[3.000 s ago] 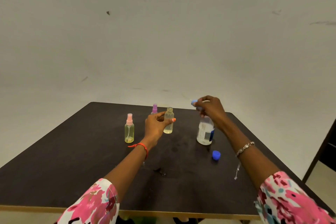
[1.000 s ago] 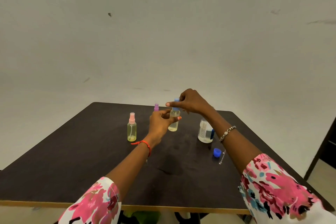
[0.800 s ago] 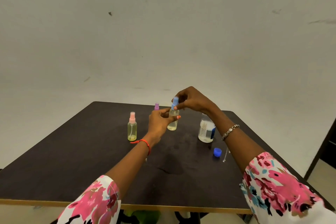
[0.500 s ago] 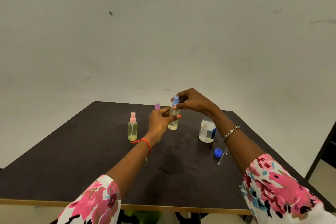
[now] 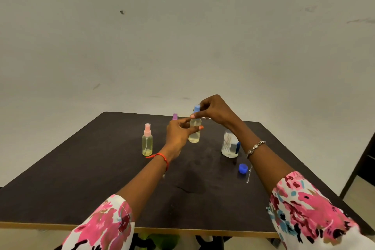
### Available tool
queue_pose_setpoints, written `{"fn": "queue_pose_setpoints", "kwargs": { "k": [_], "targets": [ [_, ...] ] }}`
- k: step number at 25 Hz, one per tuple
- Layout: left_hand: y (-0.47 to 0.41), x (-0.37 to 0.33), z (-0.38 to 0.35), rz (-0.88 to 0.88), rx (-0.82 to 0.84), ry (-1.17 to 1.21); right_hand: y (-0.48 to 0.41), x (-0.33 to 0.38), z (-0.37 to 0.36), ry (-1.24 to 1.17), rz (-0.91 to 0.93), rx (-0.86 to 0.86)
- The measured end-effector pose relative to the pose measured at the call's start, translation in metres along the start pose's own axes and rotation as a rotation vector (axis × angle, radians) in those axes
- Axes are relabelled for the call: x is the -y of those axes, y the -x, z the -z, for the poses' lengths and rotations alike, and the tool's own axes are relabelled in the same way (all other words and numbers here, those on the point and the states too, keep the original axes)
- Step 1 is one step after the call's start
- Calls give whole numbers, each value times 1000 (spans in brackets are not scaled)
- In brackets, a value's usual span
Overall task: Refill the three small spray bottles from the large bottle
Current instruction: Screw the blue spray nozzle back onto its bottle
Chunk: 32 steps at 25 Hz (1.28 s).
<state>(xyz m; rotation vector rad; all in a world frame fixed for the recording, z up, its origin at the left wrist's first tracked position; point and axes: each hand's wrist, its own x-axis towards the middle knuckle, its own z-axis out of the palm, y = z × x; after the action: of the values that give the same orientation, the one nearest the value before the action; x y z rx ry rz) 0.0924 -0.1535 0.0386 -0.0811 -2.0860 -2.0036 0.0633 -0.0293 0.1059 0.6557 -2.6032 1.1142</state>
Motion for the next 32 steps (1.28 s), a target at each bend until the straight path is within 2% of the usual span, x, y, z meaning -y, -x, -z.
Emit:
{"fn": "queue_pose_setpoints", "kwargs": {
  "k": [2, 4, 7, 9, 19, 22, 27, 32],
  "targets": [
    [0, 0, -3, 11, -18, 10, 0, -1, -9, 5, -51, -101],
    [-1, 2, -4, 9, -11, 6, -1, -2, -13, -1, -83, -131],
    [-2, 2, -2, 21, 5, 3, -1, -7, -4, -44, -56, 55],
    [-5, 4, 0, 12, 19, -5, 1, -10, -1, -80, -26, 104],
    [-9, 27, -13, -43, -1, 36, 7, -33, -31, 3, -25, -120],
    [-16, 40, -19, 15, 69, 35, 5, -49, -39, -7, -71, -143],
    [-27, 73, -18, 208, 101, -34, -4, -86, -51, -16, -201, -254],
    [-34, 95, -7, 215, 141, -192, -6, -108, -62, 3, -287, -254]
  ]
}}
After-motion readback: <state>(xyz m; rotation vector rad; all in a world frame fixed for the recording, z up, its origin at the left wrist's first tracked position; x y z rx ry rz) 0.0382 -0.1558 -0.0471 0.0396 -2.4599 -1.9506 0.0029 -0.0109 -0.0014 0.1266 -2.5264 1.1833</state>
